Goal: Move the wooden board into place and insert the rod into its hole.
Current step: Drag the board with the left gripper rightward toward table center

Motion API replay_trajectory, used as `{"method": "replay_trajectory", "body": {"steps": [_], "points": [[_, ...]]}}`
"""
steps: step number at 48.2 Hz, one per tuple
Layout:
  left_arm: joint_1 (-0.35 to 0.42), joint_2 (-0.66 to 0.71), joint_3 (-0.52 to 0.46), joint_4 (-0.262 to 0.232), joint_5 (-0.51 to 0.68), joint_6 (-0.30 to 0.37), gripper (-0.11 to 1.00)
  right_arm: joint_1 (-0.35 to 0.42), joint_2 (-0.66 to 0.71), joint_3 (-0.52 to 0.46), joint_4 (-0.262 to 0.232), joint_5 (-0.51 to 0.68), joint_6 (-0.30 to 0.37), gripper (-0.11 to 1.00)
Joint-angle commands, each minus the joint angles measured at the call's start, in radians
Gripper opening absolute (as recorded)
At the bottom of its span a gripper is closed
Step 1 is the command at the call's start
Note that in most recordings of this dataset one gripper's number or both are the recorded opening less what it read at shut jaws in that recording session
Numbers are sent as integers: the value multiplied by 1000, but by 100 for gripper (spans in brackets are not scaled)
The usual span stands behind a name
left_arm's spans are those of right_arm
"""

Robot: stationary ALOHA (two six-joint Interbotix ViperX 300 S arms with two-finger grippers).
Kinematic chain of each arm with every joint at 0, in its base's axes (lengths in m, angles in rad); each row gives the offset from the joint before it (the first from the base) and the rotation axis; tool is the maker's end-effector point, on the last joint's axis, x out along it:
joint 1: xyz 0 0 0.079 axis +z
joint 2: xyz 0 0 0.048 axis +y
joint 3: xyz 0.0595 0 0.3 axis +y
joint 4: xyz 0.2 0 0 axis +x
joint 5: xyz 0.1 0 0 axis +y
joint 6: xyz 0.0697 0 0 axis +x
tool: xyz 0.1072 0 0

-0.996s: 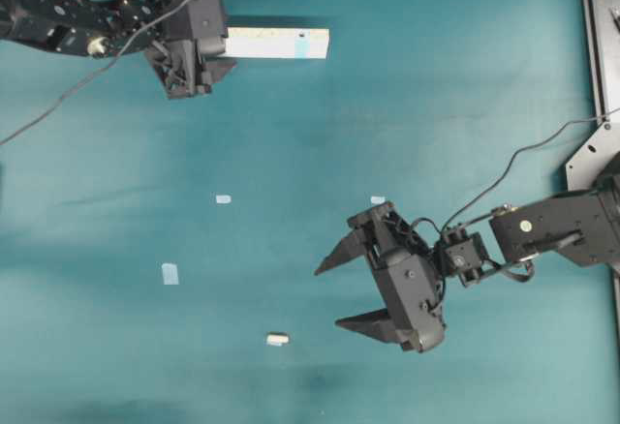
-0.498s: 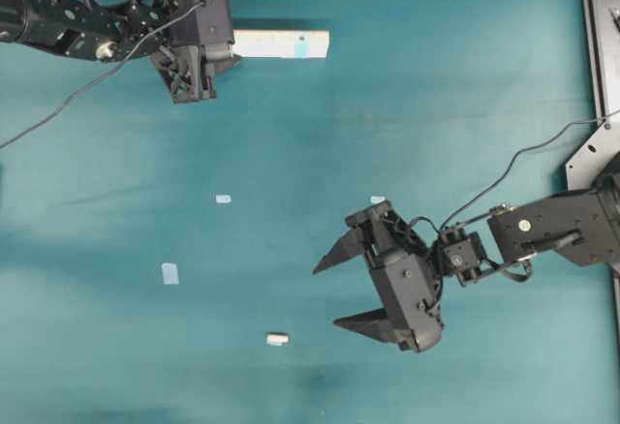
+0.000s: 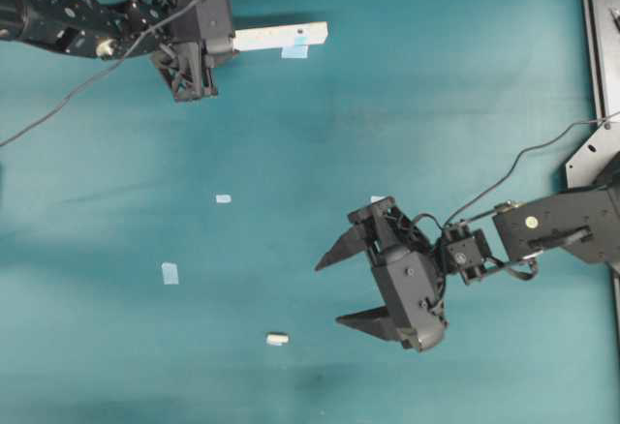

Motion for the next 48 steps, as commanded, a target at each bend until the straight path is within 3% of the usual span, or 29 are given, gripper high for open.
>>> {"method": "replay_trajectory", "body": {"steps": [1,19,48], "points": [[-26,-63,-35,-2,12,-54,21,2,-49,-23,0,20,2,94],[-189,-66,-121,-2,74,-207,21,2,-143,-34,-2,184,2,94],[-339,115,-396,-2,107,-327,21,2,-249,-25,0,316,3,94]]}}
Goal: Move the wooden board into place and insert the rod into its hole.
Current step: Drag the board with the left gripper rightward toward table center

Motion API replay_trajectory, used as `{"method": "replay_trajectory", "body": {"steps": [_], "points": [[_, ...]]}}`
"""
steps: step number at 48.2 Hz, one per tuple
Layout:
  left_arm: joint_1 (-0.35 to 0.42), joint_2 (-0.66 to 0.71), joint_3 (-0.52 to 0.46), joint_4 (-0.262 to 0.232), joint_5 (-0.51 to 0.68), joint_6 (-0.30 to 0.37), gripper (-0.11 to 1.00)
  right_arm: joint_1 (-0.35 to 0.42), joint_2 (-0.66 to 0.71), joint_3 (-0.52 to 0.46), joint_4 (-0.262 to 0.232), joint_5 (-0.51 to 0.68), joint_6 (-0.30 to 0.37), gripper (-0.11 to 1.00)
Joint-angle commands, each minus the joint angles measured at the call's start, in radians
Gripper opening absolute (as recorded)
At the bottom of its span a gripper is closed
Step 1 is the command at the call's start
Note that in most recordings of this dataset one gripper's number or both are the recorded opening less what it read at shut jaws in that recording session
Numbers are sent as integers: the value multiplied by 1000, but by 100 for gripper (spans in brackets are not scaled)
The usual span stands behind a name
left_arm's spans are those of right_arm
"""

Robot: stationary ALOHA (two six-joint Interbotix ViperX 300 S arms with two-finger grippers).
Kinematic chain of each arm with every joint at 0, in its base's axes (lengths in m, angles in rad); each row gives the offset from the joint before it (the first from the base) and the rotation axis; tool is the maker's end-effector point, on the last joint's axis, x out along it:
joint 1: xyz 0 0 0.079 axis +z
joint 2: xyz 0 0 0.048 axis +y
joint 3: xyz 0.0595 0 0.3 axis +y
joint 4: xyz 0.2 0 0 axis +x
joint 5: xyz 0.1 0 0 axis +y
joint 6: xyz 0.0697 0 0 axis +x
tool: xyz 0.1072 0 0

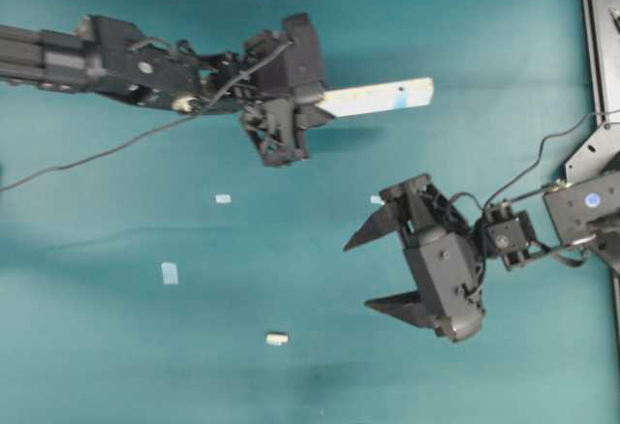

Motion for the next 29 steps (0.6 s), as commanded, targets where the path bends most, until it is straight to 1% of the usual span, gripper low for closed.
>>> {"method": "replay_trajectory", "body": {"steps": [1,6,13,23,29], "points": [[-28,6,-72,-2,0,-25,21,2,-31,-11,-2,12,2,94],[-61,40,-124,0,15,-57,21,2,-40,-9,0,18,2,94],[-100,67,-176,-2,38,-75,21,2,-54,-9,-2,20,2,94],[-137,94,-216,-2,46,-86,21,2,-66,-5,0,31,11,94],[-152,114,-232,0,46,-121,21,2,-74,-3,0,37,29,93]]}}
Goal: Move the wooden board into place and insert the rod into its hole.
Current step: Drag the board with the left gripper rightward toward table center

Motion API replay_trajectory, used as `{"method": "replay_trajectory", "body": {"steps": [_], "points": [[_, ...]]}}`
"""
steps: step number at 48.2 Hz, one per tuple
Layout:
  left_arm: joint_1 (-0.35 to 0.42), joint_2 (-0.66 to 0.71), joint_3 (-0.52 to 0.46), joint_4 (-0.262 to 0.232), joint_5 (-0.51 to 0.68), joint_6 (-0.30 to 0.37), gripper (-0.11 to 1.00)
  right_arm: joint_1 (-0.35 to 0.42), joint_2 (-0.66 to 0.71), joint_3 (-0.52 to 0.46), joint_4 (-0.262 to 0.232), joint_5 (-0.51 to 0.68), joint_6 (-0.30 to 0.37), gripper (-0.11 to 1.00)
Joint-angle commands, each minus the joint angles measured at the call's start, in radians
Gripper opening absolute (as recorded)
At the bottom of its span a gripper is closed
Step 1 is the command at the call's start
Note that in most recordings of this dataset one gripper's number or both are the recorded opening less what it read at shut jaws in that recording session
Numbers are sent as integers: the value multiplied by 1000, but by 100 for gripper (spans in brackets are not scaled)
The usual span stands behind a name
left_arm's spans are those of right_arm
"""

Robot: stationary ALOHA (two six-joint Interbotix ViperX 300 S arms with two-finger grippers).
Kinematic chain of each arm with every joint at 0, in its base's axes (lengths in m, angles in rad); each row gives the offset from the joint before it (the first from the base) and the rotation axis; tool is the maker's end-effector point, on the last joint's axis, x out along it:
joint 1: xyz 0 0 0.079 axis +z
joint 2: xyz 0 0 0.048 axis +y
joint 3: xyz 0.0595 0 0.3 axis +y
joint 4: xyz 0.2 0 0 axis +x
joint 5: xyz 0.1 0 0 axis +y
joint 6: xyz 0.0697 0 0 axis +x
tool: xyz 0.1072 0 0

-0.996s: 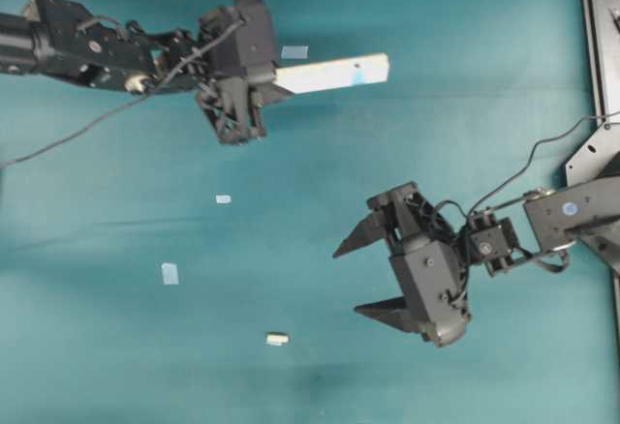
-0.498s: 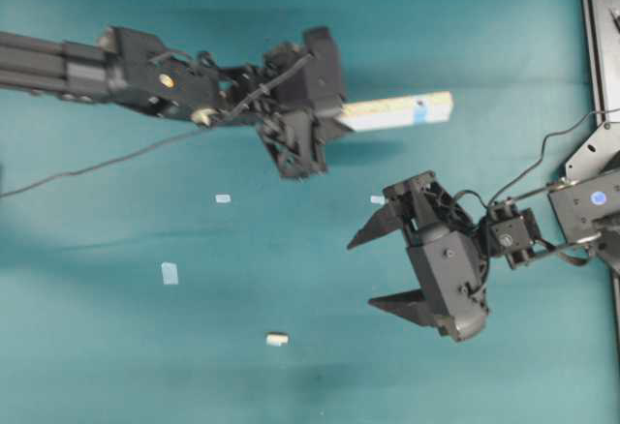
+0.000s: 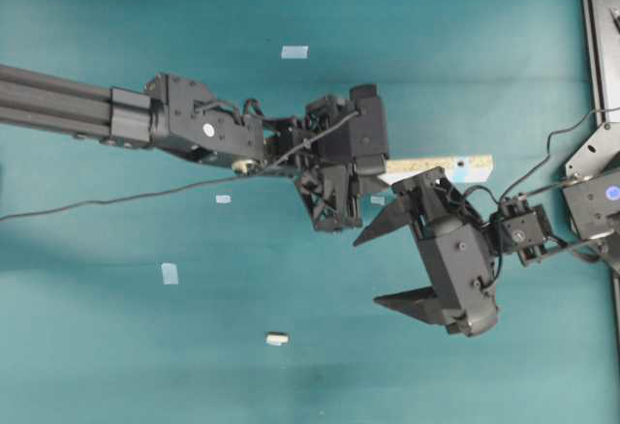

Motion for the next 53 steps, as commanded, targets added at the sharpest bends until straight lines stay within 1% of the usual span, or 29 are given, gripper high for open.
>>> {"method": "replay_trajectory", "body": {"steps": [1,5,23,30,37,46,53], "points": [[-12,-6,-41,0,-5,-32,21,2,-21,-8,-2,0,9,93],[-21,11,-51,0,-5,-48,21,2,-28,-3,0,0,15,93],[-25,78,-100,3,-12,-38,21,2,-31,2,0,0,21,93],[-18,84,-115,6,-6,-37,21,2,-31,2,0,0,21,93],[-17,84,-115,6,-3,-23,21,2,-31,2,0,0,21,93],[-18,86,-115,6,60,8,22,2,-31,5,0,0,21,93],[-18,84,-117,6,64,14,22,2,-31,6,-2,0,21,93]]}}
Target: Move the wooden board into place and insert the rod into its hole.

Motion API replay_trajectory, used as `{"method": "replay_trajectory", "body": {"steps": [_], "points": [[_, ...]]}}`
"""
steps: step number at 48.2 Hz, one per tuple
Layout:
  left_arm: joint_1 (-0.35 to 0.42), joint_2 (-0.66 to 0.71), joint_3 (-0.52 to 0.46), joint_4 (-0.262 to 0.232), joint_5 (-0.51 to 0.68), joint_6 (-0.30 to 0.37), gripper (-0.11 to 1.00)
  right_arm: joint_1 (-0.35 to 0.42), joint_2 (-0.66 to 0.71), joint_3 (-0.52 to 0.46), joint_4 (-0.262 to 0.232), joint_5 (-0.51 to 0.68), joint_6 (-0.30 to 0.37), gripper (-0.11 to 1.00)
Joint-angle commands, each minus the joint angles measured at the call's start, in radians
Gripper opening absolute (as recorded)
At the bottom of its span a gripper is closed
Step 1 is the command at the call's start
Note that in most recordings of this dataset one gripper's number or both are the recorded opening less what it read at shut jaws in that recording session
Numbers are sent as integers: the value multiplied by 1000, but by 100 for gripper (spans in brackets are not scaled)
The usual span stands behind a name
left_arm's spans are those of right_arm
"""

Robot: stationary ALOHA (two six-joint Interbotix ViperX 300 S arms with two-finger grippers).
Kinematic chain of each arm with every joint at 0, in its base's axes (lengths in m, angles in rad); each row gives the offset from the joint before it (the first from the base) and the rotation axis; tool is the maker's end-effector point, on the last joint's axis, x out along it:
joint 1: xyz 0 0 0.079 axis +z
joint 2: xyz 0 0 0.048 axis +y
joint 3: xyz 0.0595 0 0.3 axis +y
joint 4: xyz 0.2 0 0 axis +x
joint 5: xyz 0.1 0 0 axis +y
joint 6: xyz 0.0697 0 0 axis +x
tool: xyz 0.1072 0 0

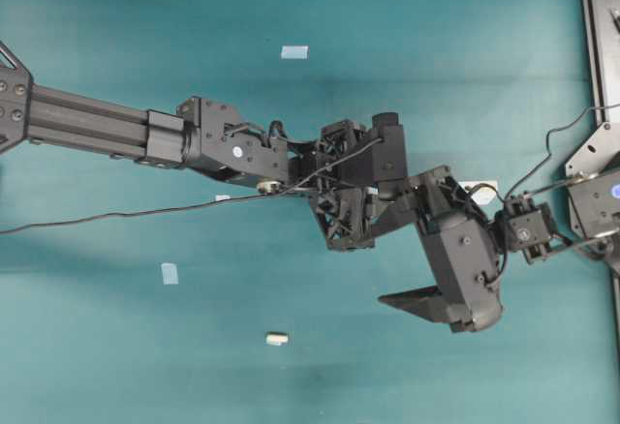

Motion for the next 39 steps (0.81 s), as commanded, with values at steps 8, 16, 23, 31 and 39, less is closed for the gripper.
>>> {"method": "replay_trajectory", "body": {"steps": [8,16,23,31,39], "points": [[5,-20,-28,3,0,8,63,2,-15,-8,-2,-5,2,93],[5,-25,-32,3,2,8,82,2,-15,-6,0,-3,2,93],[5,-41,-18,3,8,8,82,2,-15,-8,0,-8,5,93],[3,-94,37,3,25,6,82,5,-14,-15,0,-11,26,93],[-8,-164,124,3,29,2,82,18,6,-31,0,-12,98,93]]}}
